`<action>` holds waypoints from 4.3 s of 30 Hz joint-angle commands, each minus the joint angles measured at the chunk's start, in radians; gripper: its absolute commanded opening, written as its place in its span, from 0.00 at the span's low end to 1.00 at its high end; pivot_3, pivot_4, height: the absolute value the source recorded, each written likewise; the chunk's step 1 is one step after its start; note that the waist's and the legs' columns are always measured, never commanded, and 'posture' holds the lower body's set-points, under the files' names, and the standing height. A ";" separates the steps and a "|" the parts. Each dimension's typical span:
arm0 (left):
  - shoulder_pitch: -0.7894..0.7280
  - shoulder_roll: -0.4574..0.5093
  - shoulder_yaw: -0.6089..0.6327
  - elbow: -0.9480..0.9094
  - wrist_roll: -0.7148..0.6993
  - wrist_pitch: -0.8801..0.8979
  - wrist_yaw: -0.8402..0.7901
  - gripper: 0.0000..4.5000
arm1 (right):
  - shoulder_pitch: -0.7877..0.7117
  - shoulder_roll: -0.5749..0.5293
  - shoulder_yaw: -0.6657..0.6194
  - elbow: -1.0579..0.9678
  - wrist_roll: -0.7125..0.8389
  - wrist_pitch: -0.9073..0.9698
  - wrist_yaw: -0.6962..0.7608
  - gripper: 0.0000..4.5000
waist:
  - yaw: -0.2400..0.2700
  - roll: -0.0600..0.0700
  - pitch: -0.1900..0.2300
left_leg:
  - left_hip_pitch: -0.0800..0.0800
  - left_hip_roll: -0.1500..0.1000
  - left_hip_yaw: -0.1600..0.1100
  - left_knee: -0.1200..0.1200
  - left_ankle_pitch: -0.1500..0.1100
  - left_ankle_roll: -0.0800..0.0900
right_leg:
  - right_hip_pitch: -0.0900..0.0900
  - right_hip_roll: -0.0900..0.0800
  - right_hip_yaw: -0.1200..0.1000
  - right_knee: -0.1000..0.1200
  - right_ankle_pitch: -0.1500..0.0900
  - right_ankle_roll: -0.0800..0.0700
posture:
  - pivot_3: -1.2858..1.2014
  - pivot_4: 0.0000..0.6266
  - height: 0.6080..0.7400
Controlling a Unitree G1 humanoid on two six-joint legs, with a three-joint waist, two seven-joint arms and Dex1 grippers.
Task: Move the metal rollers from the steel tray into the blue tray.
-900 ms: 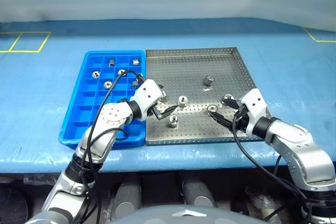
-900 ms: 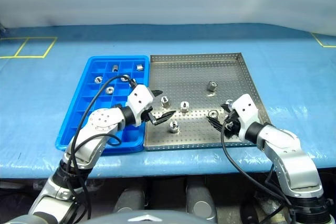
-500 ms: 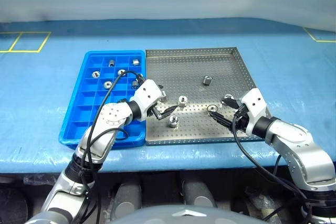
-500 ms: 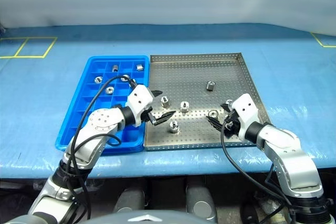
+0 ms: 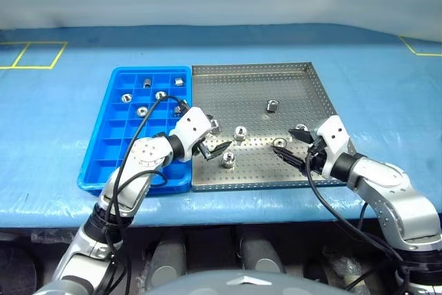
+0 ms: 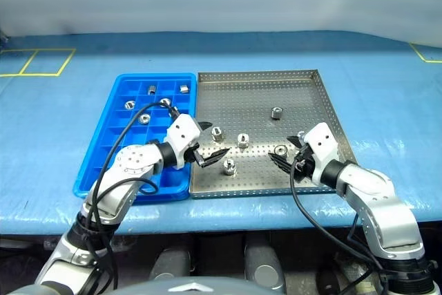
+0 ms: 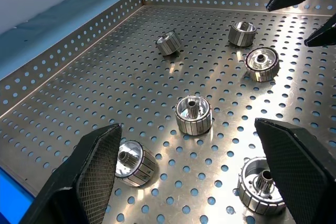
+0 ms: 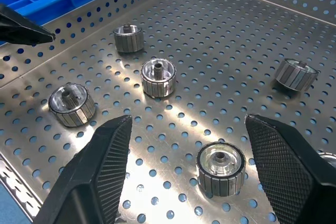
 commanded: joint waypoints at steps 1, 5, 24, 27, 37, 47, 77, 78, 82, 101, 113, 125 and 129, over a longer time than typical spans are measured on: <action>0.001 0.001 -0.002 -0.038 -0.010 0.003 -0.001 0.98 | -0.019 -0.002 -0.001 -0.030 0.008 -0.023 0.005 0.81 | 0.001 0.000 0.000 | 0.000 0.000 0.000 0.000 0.000 0.000 | 0.000 0.000 0.000 0.000 0.000 0.000 | 0.50 0.24 1.00; 0.000 0.005 -0.013 -0.043 -0.009 0.008 -0.008 0.98 | -0.019 0.000 0.005 -0.032 0.007 -0.024 0.001 0.81 | 0.002 0.000 0.000 | 0.000 0.000 0.000 0.000 0.000 0.000 | 0.000 0.000 0.000 0.000 0.000 0.000 | 0.50 0.24 1.00; -0.048 0.076 -0.192 -0.003 0.100 0.040 -0.056 0.98 | -0.003 0.042 0.065 -0.043 -0.012 -0.061 -0.025 0.81 | 0.002 0.000 0.000 | 0.000 0.000 0.000 0.000 0.000 0.000 | 0.000 0.000 0.000 0.000 0.000 0.000 | 0.50 0.24 1.00; -0.054 0.064 -0.212 0.019 0.109 0.049 -0.062 0.98 | -0.005 0.043 0.072 -0.039 -0.016 -0.069 -0.025 0.81 | 0.002 0.000 0.000 | 0.000 0.000 0.000 0.000 0.000 0.000 | 0.000 0.000 0.000 0.000 0.000 0.000 | 0.50 0.24 1.00; -0.063 0.054 -0.247 0.069 0.148 0.077 -0.054 0.94 | 0.003 0.053 0.080 -0.042 -0.024 -0.086 -0.028 0.81 | 0.000 0.001 0.000 | 0.001 0.000 0.000 0.000 0.000 0.000 | 0.001 0.000 0.000 0.000 0.000 0.000 | 0.50 0.24 1.00; -0.074 0.048 -0.254 0.087 0.160 0.081 -0.054 0.62 | 0.006 0.057 0.080 -0.056 -0.041 -0.092 -0.051 0.81 | -0.006 0.001 -0.001 | 0.002 0.000 0.000 0.000 0.000 0.000 | 0.001 0.000 0.000 0.001 0.000 0.000 | 0.49 0.24 1.00; -0.024 -0.008 0.014 -0.135 0.077 0.153 0.070 0.19 | -0.058 0.079 0.149 0.001 -0.041 -0.103 0.013 0.81 | 0.012 0.001 -0.001 | 0.001 0.000 -0.001 0.000 0.000 0.001 | 0.001 0.000 0.000 0.001 0.000 0.000 | 0.55 0.24 1.00; -0.017 -0.001 0.020 -0.162 0.080 0.164 0.077 0.19 | -0.065 0.081 0.157 0.007 -0.037 -0.104 0.024 0.81 | 0.014 0.001 -0.001 | 0.001 0.000 -0.001 0.000 0.000 0.001 | 0.001 0.000 0.000 0.001 0.000 0.000 | 0.56 0.24 1.00; 0.024 0.026 0.053 -0.280 0.096 0.217 0.124 0.19 | -0.116 0.096 0.208 0.042 -0.030 -0.108 0.076 0.81 | 0.032 0.001 0.000 | 0.001 0.000 -0.001 -0.001 0.000 0.001 | 0.001 0.000 -0.001 0.001 0.000 0.000 | 0.60 0.24 1.00; 0.155 -0.031 0.173 -0.328 0.358 0.431 0.557 0.19 | -0.296 0.155 0.332 0.186 -0.054 -0.163 0.193 0.81 | 0.192 -0.001 0.000 | 0.000 0.000 -0.006 -0.001 0.001 0.001 | 0.002 0.000 -0.005 0.000 0.000 -0.001 | 0.67 0.24 1.00; 0.051 -0.096 0.189 -0.098 0.337 0.259 0.592 0.19 | -0.240 0.133 0.298 0.126 -0.057 -0.151 0.154 0.81 | 0.220 -0.001 0.001 | -0.002 0.000 -0.005 -0.001 0.001 0.001 | 0.001 0.000 -0.006 -0.001 0.000 -0.001 | 0.64 0.24 1.00; 0.059 -0.080 0.139 -0.032 0.352 0.224 0.534 0.34 | -0.206 0.116 0.279 0.084 -0.056 -0.141 0.118 0.81 | 0.188 -0.002 0.001 | -0.002 0.000 -0.005 -0.001 0.001 0.001 | 0.001 0.000 -0.006 -0.001 0.000 -0.001 | 0.62 0.24 1.00; 0.058 -0.106 0.152 -0.040 0.335 0.194 0.536 0.54 | -0.202 0.114 0.278 0.080 -0.055 -0.139 0.111 0.81 | 0.172 -0.002 0.001 | -0.002 0.000 -0.005 -0.001 0.001 0.001 | 0.001 0.000 -0.006 -0.001 0.000 -0.001 | 0.61 0.24 1.00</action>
